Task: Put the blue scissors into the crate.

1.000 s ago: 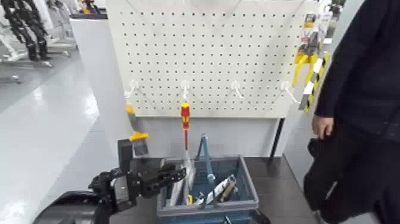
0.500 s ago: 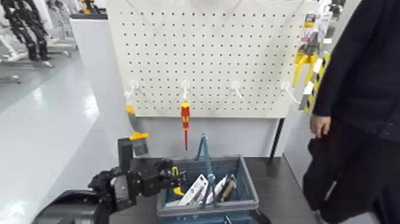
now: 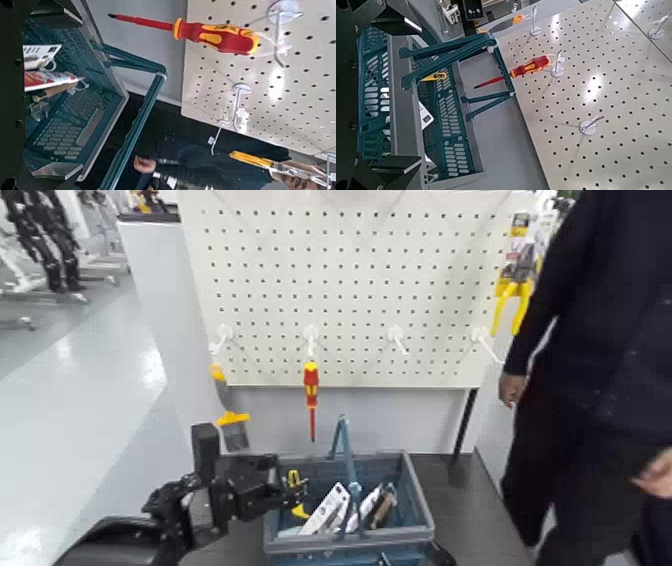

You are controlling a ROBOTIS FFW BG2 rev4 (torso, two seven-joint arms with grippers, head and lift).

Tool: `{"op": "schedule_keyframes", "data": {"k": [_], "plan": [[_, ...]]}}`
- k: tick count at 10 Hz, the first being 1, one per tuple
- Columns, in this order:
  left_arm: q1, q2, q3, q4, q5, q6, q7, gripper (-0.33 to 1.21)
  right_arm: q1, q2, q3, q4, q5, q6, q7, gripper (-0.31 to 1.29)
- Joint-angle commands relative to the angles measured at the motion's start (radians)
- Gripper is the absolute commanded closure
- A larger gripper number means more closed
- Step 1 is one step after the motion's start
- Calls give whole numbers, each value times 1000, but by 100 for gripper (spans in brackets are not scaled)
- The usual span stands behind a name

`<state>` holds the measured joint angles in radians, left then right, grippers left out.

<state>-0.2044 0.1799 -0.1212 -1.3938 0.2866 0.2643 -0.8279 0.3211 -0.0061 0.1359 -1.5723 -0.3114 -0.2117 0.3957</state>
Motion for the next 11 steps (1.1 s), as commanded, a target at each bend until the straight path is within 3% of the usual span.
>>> {"op": "schedule_keyframes", "data": {"k": [1, 3, 7, 11], "plan": [[128, -4, 41, -140, -1, -85, 119, 7, 3, 0, -2, 0, 3, -3, 0, 15], [203, 3, 48, -197, -3, -126, 188, 8, 4, -2, -1, -2, 0, -8, 0, 15], [350, -53, 92, -266, -15, -218, 289, 11, 15, 2, -6, -11, 0, 2, -11, 14], [442, -59, 87, -315, -23, -234, 340, 11, 19, 2, -9, -17, 3, 3, -14, 14]]}}
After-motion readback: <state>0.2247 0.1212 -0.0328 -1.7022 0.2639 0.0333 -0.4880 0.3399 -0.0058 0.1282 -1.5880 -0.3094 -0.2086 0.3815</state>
